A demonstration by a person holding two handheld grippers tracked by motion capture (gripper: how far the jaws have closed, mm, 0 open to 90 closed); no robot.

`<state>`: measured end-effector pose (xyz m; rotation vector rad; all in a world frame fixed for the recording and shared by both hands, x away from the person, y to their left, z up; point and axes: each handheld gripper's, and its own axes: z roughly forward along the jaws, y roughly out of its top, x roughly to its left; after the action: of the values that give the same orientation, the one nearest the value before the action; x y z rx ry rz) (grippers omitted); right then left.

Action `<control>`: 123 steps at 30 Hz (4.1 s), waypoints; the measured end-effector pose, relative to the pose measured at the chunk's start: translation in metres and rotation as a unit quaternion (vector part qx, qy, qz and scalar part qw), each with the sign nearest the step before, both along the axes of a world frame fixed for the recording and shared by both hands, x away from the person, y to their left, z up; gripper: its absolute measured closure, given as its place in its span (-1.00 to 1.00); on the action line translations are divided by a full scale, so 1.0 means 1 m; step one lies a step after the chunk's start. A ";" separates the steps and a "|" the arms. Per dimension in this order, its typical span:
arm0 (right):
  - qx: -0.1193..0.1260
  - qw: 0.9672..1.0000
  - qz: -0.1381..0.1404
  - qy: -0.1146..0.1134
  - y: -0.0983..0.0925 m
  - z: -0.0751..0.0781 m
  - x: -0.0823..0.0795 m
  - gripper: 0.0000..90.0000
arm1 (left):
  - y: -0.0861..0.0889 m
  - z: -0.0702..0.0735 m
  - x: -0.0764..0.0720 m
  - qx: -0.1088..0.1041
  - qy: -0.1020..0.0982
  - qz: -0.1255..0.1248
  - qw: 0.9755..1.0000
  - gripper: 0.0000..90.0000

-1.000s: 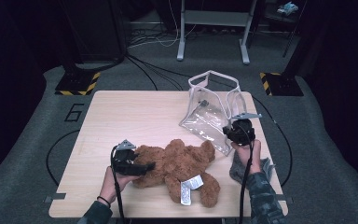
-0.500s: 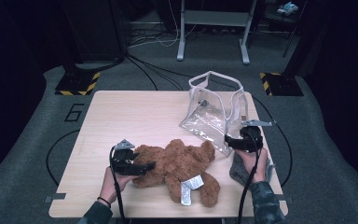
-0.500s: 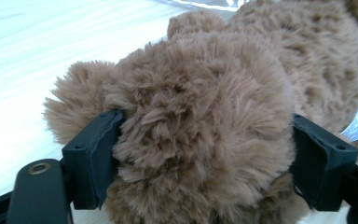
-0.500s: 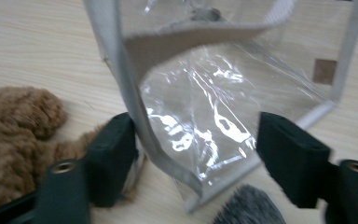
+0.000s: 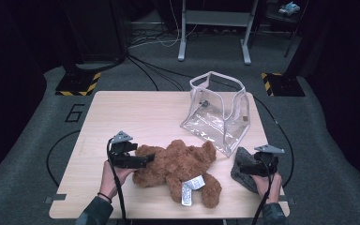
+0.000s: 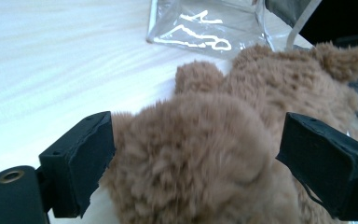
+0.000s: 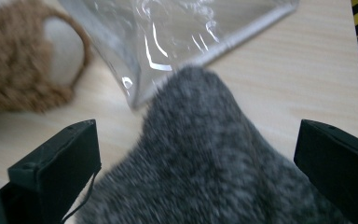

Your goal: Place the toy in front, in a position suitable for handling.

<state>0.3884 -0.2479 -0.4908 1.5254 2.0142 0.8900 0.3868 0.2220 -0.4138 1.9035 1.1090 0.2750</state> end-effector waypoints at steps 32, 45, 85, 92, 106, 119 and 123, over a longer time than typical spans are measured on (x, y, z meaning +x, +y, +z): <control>-0.016 0.999 -0.014 -0.038 -0.025 -0.037 -0.031 -1.00 | -0.089 0.031 0.118 0.007 -0.001 -0.021 1.000 -0.81; -0.021 0.999 -0.014 -0.041 -0.023 -0.037 -0.032 -1.00 | -0.110 0.037 0.166 0.072 0.006 -0.008 0.997 -0.97; -0.018 0.999 -0.019 -0.046 -0.023 -0.036 -0.034 -0.95 | -0.173 0.008 0.215 0.126 0.008 -0.011 0.992 0.93; -0.019 0.998 -0.021 -0.048 -0.023 -0.036 -0.033 -0.94 | -0.164 0.009 0.208 0.115 0.011 0.003 0.993 0.94; -0.023 0.998 -0.021 -0.050 -0.023 -0.036 -0.033 -0.93 | -0.121 0.011 0.201 0.107 0.020 0.045 0.993 0.94; -0.021 0.998 -0.025 -0.047 -0.023 -0.037 -0.032 -0.93 | -0.066 0.008 0.190 0.077 0.047 0.099 0.991 0.94; -0.018 0.999 -0.022 -0.046 -0.025 -0.037 -0.032 -0.93 | -0.055 0.006 0.185 0.066 0.047 0.106 0.991 0.94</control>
<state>0.3566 -0.2726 -0.5276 1.4760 1.9151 0.8865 0.5714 0.1668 -0.4079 1.9331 1.3896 0.3877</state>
